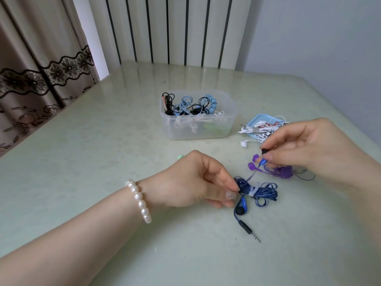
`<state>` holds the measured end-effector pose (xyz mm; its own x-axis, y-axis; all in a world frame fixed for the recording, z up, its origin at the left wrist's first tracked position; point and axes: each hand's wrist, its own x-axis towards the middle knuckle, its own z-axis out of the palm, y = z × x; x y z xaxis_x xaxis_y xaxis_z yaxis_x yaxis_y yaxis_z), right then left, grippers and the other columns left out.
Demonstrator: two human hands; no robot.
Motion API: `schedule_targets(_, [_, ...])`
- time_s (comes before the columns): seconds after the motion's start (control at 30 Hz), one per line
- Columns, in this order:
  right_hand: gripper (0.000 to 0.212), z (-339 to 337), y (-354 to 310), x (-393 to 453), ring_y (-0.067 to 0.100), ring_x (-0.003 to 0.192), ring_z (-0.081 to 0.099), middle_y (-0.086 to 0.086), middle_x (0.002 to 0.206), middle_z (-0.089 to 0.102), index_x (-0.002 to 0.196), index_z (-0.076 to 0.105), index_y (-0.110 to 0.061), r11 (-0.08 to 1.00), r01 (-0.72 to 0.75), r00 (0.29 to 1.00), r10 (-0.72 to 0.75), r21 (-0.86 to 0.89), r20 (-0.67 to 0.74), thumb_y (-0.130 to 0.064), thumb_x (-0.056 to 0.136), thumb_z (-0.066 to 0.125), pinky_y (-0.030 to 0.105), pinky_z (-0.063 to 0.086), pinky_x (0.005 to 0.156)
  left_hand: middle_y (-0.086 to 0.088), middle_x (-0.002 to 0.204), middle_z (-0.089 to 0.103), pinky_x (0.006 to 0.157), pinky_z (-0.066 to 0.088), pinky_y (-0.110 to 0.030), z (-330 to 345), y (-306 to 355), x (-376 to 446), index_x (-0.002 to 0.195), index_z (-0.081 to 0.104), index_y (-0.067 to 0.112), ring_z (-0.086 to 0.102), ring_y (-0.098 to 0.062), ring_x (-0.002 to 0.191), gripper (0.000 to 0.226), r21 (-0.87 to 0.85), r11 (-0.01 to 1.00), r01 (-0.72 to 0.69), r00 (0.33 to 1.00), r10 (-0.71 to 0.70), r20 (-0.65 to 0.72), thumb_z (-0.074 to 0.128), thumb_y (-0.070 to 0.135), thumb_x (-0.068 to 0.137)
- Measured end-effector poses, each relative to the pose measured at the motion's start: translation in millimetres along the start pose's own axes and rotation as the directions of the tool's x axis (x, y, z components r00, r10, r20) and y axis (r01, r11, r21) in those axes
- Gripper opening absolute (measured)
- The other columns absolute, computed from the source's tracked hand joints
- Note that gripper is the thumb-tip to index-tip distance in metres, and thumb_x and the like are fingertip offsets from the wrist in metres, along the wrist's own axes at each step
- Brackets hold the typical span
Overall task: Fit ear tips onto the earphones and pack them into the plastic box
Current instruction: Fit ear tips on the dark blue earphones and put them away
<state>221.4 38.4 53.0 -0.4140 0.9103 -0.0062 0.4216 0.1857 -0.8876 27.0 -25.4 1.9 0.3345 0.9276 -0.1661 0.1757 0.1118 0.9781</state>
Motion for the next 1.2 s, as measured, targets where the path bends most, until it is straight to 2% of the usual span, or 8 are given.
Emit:
schedule_targets(0.13, [0.025, -1, 3, 3, 0.015, 0.051, 0.066, 0.005, 0.061, 0.069, 0.062, 0.070, -0.009, 0.976, 0.115, 0.993, -0.108, 0.186, -0.051, 0.016, 0.066, 0.065, 0.016, 0.052, 0.053, -0.007, 0.066, 0.069, 0.063, 0.057, -0.023, -13, 8, -4, 0.079, 0.068, 0.000, 0.067, -0.013, 0.062, 0.009, 0.056, 0.998, -0.017, 0.993, 0.024, -0.115, 0.064, -0.008, 0.077])
schedule_targets(0.23, [0.015, 0, 7, 6, 0.013, 0.055, 0.064, 0.002, 0.064, 0.069, 0.063, 0.074, -0.015, 0.940, 0.175, 0.984, -0.164, 0.292, -0.062, -0.007, 0.051, 0.075, 0.017, 0.051, 0.056, -0.005, 0.062, 0.068, 0.058, 0.054, -0.017, -34, 13, -5, 0.072, 0.070, 0.007, 0.062, -0.008, 0.055, 0.015, 0.176, 0.984, -0.018, 0.947, 0.073, -0.313, 0.067, -0.007, 0.075])
schedule_targets(0.3, [0.032, 2, 9, 8, 0.011, 0.058, 0.065, 0.001, 0.068, 0.071, 0.068, 0.075, -0.018, 0.917, 0.189, 0.981, -0.189, 0.352, -0.033, -0.027, 0.037, 0.081, 0.016, 0.051, 0.058, 0.002, 0.054, 0.064, 0.051, 0.046, -0.010, -49, 14, -8, 0.070, 0.071, 0.011, 0.055, -0.002, 0.048, 0.016, 0.279, 0.960, 0.022, 0.911, 0.095, -0.402, 0.071, -0.004, 0.073])
schedule_targets(0.37, [0.050, 5, 13, 9, 0.010, 0.061, 0.066, 0.002, 0.070, 0.072, 0.071, 0.076, -0.017, 0.902, 0.178, 0.982, -0.189, 0.393, -0.013, -0.039, 0.027, 0.087, 0.015, 0.051, 0.059, 0.009, 0.049, 0.061, 0.047, 0.038, -0.007, -58, 13, -9, 0.068, 0.071, 0.015, 0.049, 0.003, 0.044, 0.016, 0.382, 0.920, 0.085, 0.905, 0.089, -0.415, 0.075, 0.000, 0.070])
schedule_targets(0.43, [0.060, 10, 17, 10, 0.010, 0.063, 0.067, 0.004, 0.071, 0.073, 0.071, 0.076, -0.017, 0.910, 0.153, 0.985, -0.174, 0.386, 0.019, -0.047, 0.020, 0.088, 0.015, 0.052, 0.061, 0.012, 0.049, 0.061, 0.051, 0.041, -0.008, -60, 10, -9, 0.065, 0.070, 0.021, 0.050, 0.004, 0.046, 0.020, 0.476, 0.869, 0.136, 0.921, 0.066, -0.383, 0.078, 0.003, 0.068])
schedule_targets(0.57, [0.061, 23, 19, 7, 0.010, 0.071, 0.068, 0.002, 0.077, 0.074, 0.072, 0.076, -0.024, 0.945, 0.113, 0.985, -0.147, 0.306, 0.090, -0.054, 0.020, 0.086, 0.018, 0.054, 0.067, 0.016, 0.048, 0.061, 0.055, 0.044, -0.011, -53, 4, -6, 0.060, 0.070, 0.026, 0.052, 0.005, 0.048, 0.023, 0.596, 0.782, 0.182, 0.952, 0.012, -0.306, 0.080, 0.007, 0.065])
schedule_targets(0.73, [0.022, 29, 16, 5, 0.007, 0.064, 0.067, 0.001, 0.070, 0.072, 0.069, 0.076, -0.021, 0.943, 0.079, 0.986, -0.122, 0.324, 0.115, -0.016, 0.048, 0.073, 0.017, 0.053, 0.064, 0.012, 0.060, 0.063, 0.052, 0.036, -0.008, -51, 2, -5, 0.068, 0.074, 0.027, 0.050, 0.003, 0.052, 0.020, 0.699, 0.703, 0.127, 0.968, 0.066, -0.243, 0.078, 0.007, 0.067])
schedule_targets(1.2, [0.021, 37, 14, 2, 0.011, 0.057, 0.066, 0.004, 0.067, 0.072, 0.073, 0.071, -0.012, 0.965, 0.100, 0.987, -0.127, 0.241, 0.098, 0.008, 0.068, 0.068, 0.017, 0.051, 0.054, 0.013, 0.070, 0.059, 0.062, 0.041, -0.015, -48, 2, -9, 0.075, 0.076, 0.028, 0.051, -0.001, 0.064, 0.013, 0.849, 0.523, 0.067, 0.982, 0.118, -0.151, 0.074, 0.017, 0.070])
